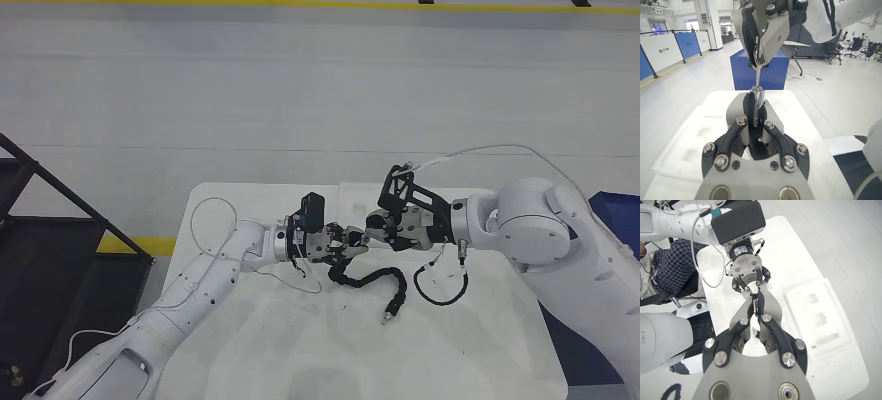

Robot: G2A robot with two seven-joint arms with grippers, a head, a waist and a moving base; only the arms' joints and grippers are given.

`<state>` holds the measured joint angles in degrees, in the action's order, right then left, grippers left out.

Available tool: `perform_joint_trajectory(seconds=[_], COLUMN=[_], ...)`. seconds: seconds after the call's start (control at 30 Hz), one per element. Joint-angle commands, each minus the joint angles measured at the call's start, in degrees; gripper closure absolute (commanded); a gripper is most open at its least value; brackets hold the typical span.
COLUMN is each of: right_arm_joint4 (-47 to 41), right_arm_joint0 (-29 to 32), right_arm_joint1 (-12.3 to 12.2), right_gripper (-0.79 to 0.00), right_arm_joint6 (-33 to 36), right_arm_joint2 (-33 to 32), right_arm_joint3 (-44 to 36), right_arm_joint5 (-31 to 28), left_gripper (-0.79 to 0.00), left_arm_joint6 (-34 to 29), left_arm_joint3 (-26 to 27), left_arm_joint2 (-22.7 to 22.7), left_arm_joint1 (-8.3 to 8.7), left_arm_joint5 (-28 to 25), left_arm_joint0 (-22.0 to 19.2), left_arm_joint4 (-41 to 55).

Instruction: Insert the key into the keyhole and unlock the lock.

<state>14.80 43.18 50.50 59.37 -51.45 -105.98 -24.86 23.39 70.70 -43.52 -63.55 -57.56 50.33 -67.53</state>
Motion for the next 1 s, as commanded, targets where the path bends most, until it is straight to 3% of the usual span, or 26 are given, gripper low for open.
perform_joint_trajectory(seconds=[0.0, 0.4, 0.73, 0.77, 0.8, 0.83, 0.97], right_arm_joint4=[-0.4, 0.2, 1.9, 1.7, 1.5, 1.1, 0.5], right_arm_joint0=[0.4, 8.8, 16.9, 17.1, 17.1, 17.1, 15.9], right_arm_joint1=[0.0, -2.4, -4.0, -4.0, -4.0, -4.0, -3.8], right_gripper=[-0.785, -0.785, -0.785, -0.785, -0.785, -0.785, -0.785], right_arm_joint6=[-0.7, -7.2, -11.5, -11.6, -11.6, -11.8, -12.1], right_arm_joint2=[-0.3, -9.9, -16.9, -16.9, -16.9, -16.8, -15.5], right_arm_joint3=[0.2, 0.4, -0.3, 0.0, 0.3, 0.8, 3.8], right_arm_joint5=[-0.9, -10.2, -14.9, -15.3, -15.8, -16.4, -19.8], left_gripper=[0.0, 0.0, 0.0, -0.037, -0.363, -0.76, -0.785], left_arm_joint6=[-0.5, -9.8, -17.4, -17.7, -17.9, -18.2, -17.1], left_arm_joint3=[-0.2, -1.3, -3.2, -3.5, -3.8, -4.1, -5.2], left_arm_joint2=[-0.3, 1.1, 7.6, 8.3, 8.9, 9.7, 11.0], left_arm_joint1=[-0.01, -0.47, -3.12, -3.39, -3.64, -3.86, -4.39], left_arm_joint5=[0.3, 0.7, -0.4, -0.4, -0.4, -0.4, -0.4], left_arm_joint0=[0.0, -0.3, -0.9, -1.2, -1.4, -1.7, -3.0], left_arm_joint4=[-0.7, -6.3, -6.2, -6.1, -5.9, -5.6, -3.6])
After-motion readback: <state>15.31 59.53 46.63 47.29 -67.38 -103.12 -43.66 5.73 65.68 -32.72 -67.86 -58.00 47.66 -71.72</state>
